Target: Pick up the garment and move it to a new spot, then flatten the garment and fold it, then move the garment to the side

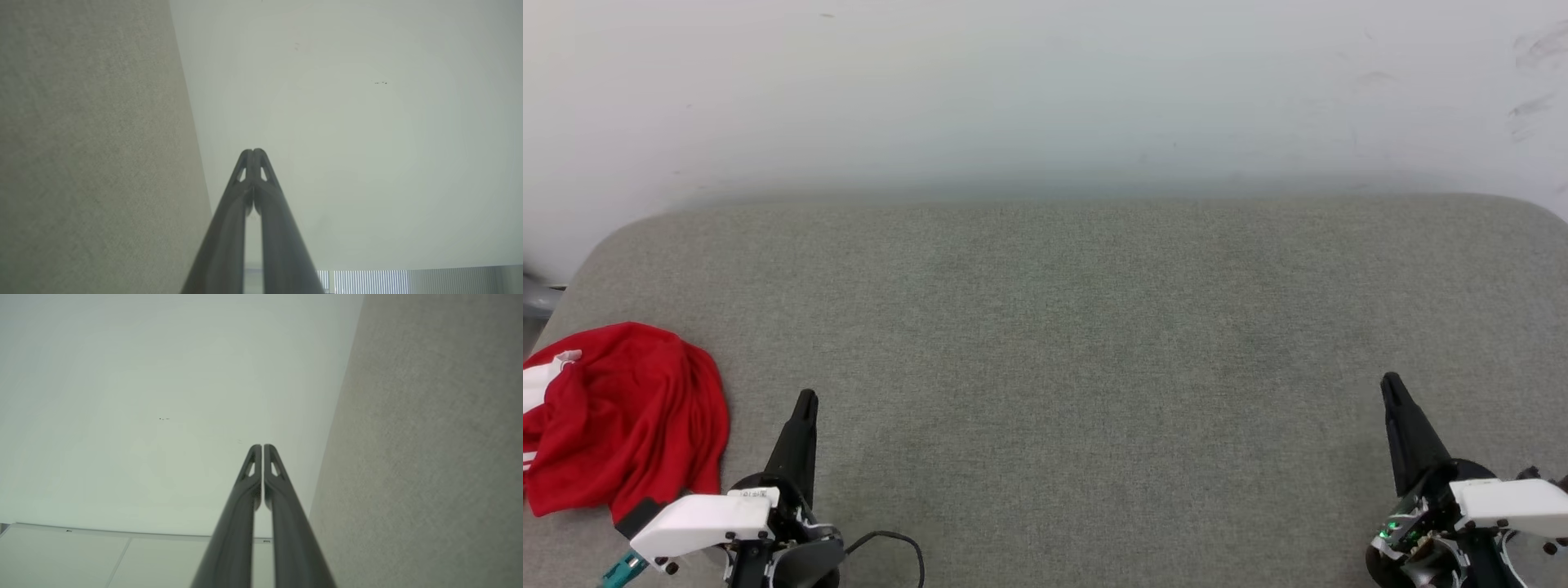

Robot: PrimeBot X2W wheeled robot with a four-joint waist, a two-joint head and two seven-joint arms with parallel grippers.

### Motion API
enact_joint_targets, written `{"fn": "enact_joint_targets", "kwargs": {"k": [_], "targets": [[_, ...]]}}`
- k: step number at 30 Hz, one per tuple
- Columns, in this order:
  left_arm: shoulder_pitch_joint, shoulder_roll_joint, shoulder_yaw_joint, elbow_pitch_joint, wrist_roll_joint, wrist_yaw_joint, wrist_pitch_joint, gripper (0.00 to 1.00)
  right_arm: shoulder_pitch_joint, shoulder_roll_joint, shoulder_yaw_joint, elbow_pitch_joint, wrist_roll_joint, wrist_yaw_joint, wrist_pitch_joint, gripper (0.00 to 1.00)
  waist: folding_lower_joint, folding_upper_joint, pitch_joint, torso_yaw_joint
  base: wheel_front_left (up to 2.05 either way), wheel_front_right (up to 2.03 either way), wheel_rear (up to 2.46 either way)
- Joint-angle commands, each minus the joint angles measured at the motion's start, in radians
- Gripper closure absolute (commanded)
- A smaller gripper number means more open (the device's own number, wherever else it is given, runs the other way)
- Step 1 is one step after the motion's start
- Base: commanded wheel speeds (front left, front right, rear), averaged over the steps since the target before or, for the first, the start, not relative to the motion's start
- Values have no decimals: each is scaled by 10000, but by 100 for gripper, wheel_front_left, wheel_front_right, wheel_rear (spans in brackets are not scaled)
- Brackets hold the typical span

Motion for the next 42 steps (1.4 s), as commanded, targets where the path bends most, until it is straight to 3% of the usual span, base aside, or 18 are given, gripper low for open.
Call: {"fn": "enact_joint_targets", "kwargs": {"k": [1, 16, 25, 30, 42], "targets": [[6, -2, -11, 5, 4, 0, -4, 0, 10, 0, 4, 5, -4, 0, -7, 0, 0, 0, 0, 0, 0, 0, 0], [120, -7, -914, -553, 160, 0, -680, 0, 367, 6, 374, -539, -228, -2, -699, 0, 0, 0, -23, 81, 0, 0, 0], [164, 62, -1317, -1153, 641, 0, -1094, 0, 477, 6, 567, -1018, -1033, -2, -1092, 0, 0, 0, -39, 154, 0, 0, 0], [231, 98, -1448, -1489, 1562, 0, -1298, 0, 549, 6, 565, -1264, -2052, -2, -1293, 0, 0, 0, -42, 195, 0, 0, 0], [345, 80, -1720, -1793, 4627, -1, -1747, 0, 688, 5, 604, -1623, -5938, -2, -1739, 0, 0, 0, -54, 277, 0, 0, 0]]}}
